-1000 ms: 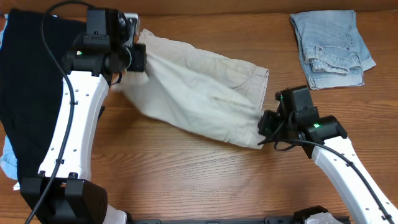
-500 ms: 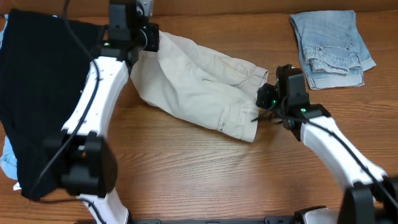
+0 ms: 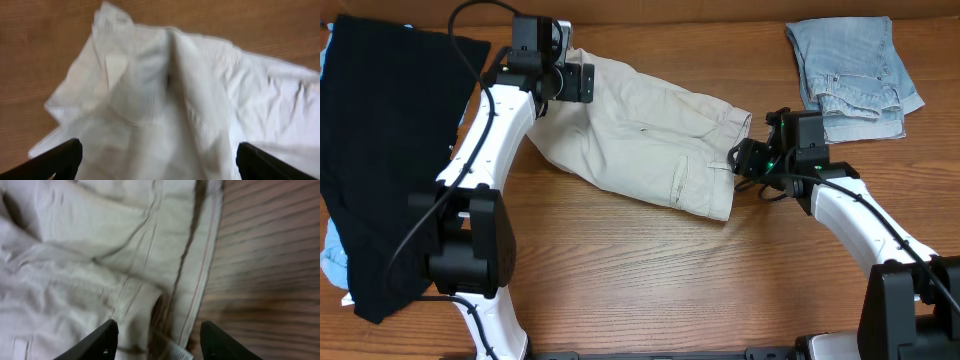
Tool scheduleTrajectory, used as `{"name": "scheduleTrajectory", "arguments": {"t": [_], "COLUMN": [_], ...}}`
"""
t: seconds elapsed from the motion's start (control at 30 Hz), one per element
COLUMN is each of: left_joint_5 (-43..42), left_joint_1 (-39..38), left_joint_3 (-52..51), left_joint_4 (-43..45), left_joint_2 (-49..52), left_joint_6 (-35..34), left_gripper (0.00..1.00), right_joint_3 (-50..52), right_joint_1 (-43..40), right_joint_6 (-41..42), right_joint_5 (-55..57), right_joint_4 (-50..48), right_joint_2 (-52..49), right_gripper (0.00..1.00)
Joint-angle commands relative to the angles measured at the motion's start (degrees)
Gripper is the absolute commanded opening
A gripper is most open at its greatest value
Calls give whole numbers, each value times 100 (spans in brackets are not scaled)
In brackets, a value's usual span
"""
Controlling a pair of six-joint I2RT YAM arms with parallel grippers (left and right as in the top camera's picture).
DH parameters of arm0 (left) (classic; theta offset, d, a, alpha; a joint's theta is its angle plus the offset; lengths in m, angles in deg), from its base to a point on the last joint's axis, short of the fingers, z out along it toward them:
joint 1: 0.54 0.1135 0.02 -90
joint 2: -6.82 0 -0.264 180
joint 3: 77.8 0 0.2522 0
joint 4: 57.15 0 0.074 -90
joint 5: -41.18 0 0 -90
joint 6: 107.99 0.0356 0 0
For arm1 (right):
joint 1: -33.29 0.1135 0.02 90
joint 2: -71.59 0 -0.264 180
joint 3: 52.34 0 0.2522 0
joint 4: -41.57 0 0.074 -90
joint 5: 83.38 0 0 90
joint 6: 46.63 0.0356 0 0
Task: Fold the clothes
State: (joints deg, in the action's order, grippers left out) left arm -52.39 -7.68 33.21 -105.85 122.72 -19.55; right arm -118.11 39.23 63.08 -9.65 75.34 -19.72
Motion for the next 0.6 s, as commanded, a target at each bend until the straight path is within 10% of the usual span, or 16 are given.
{"name": "scheduleTrajectory", "arguments": {"t": [0.0, 0.27, 0.43, 0.57], "left_joint_5": [42, 59, 98, 105], "left_joint_1": [24, 24, 31, 31], "left_joint_3": [468, 503, 503, 503], "left_joint_4": [-398, -909, -896, -892], "left_joint_2": [-426, -463, -463, -463], "left_joint_6": [-13, -13, -13, -13], "left_gripper": [100, 100, 100, 100], "right_joint_3": [-44, -46, -249, -874], "right_joint_1": [-4, -4, -31, -55], "right_joint_6": [-278, -476, -345, -326], "right_joint_5": [-446, -1003, -999, -999], "right_joint_4": [9, -566, -1060, -1001], "right_joint_2": [-105, -866, -876, -824], "right_gripper": [56, 47, 4, 4]}}
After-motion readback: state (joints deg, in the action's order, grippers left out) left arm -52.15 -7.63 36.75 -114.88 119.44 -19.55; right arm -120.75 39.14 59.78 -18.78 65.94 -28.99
